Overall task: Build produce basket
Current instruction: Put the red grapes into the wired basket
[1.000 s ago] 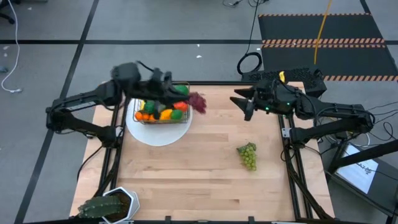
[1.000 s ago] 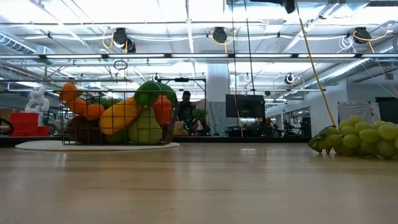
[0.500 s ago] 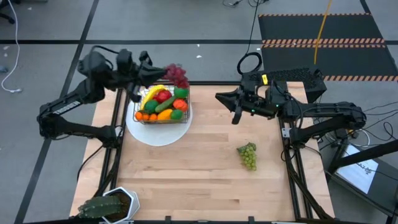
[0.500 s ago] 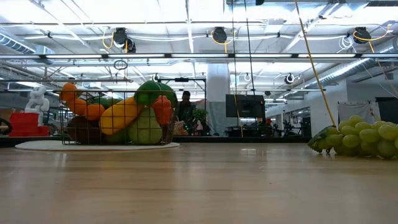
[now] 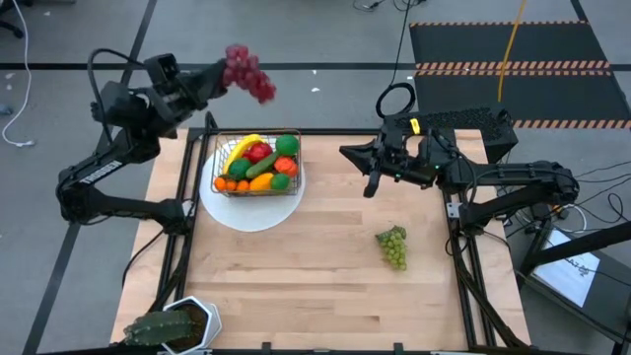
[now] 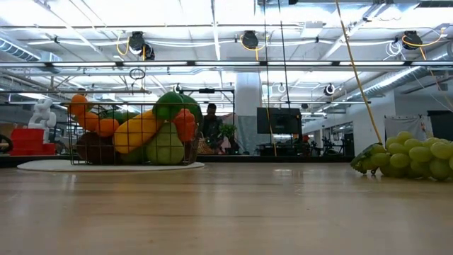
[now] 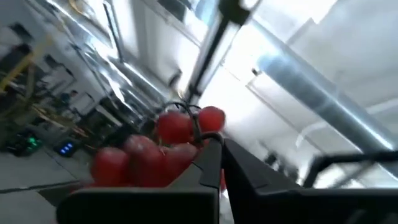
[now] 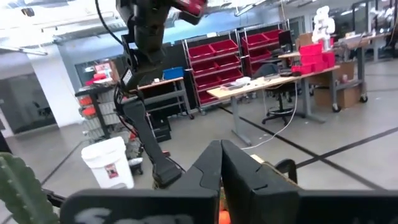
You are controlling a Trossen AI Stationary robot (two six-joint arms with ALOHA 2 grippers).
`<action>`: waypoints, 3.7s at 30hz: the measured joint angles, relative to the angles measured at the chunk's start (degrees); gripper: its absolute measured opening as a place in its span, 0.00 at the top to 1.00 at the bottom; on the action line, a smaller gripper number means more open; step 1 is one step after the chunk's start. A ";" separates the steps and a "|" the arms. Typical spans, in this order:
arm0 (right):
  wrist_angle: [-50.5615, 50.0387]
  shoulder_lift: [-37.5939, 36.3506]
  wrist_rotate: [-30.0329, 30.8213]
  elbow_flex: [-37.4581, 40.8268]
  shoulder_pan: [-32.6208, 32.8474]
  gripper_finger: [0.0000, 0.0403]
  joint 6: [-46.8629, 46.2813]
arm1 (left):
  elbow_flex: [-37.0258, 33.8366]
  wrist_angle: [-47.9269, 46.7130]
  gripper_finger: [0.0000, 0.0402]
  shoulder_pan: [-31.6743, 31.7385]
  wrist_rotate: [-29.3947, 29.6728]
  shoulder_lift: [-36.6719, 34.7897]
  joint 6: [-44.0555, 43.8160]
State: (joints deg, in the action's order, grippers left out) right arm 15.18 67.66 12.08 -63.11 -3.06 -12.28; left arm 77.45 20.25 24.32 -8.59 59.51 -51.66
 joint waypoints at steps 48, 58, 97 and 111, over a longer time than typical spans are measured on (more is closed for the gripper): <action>-0.87 0.00 -0.16 0.00 -1.36 1.00 -0.56 | 0.00 -5.43 0.98 10.37 -5.78 -0.74 0.37; -0.87 0.00 0.01 0.00 -1.36 1.00 -0.56 | -0.02 -13.53 0.99 8.78 -7.66 -4.58 15.90; -1.43 0.45 4.80 0.03 -4.18 1.00 -0.99 | -0.02 -66.83 0.98 -5.82 12.37 -8.90 80.75; 0.53 4.35 4.58 0.07 -5.60 1.00 -5.07 | -0.02 -70.04 0.98 -7.96 21.05 -7.05 88.99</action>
State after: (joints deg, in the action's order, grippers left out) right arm 15.71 72.01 16.66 -63.05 -8.67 -17.34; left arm 77.43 -49.79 16.36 12.46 52.46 37.34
